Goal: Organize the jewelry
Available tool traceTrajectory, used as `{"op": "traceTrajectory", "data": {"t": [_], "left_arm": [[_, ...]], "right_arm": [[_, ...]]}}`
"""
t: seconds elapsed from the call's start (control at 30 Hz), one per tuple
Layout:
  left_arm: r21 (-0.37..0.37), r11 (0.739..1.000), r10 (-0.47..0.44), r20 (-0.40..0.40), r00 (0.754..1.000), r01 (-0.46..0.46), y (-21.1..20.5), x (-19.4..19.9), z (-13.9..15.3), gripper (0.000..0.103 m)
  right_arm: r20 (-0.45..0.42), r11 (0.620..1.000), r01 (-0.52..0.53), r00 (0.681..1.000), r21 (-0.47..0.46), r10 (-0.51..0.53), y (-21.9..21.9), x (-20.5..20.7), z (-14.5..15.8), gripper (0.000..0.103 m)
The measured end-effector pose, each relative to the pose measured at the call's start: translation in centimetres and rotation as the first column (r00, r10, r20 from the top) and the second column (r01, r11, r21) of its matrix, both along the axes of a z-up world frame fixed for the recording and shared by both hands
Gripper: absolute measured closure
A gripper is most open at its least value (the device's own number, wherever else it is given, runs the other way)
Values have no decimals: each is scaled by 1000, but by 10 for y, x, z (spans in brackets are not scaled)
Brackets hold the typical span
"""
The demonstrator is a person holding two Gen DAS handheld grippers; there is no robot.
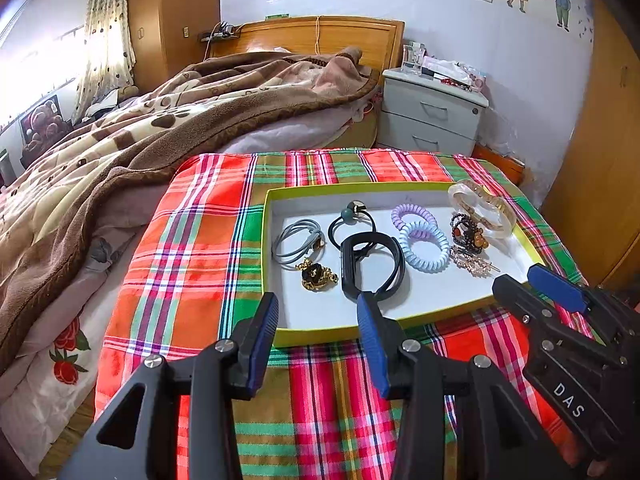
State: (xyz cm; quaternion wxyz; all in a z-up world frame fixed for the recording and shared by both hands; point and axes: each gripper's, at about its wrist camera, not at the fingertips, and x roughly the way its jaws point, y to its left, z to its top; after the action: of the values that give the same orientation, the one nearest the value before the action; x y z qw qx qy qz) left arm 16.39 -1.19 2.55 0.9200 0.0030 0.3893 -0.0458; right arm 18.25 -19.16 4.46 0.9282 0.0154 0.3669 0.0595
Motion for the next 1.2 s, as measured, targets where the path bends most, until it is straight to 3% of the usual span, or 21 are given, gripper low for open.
{"op": "traceTrajectory", "data": {"t": [0.53, 1.2], "left_arm": [[-36, 999, 21, -11, 1000, -21, 7, -5, -1, 60], [-22, 999, 26, -6, 1000, -27, 7, -9, 1, 60]], "right_arm": [[-1, 1000, 3, 1000, 9, -3, 5, -4, -1, 59], [1, 1000, 3, 1000, 13, -3, 9, -6, 0, 59]]}}
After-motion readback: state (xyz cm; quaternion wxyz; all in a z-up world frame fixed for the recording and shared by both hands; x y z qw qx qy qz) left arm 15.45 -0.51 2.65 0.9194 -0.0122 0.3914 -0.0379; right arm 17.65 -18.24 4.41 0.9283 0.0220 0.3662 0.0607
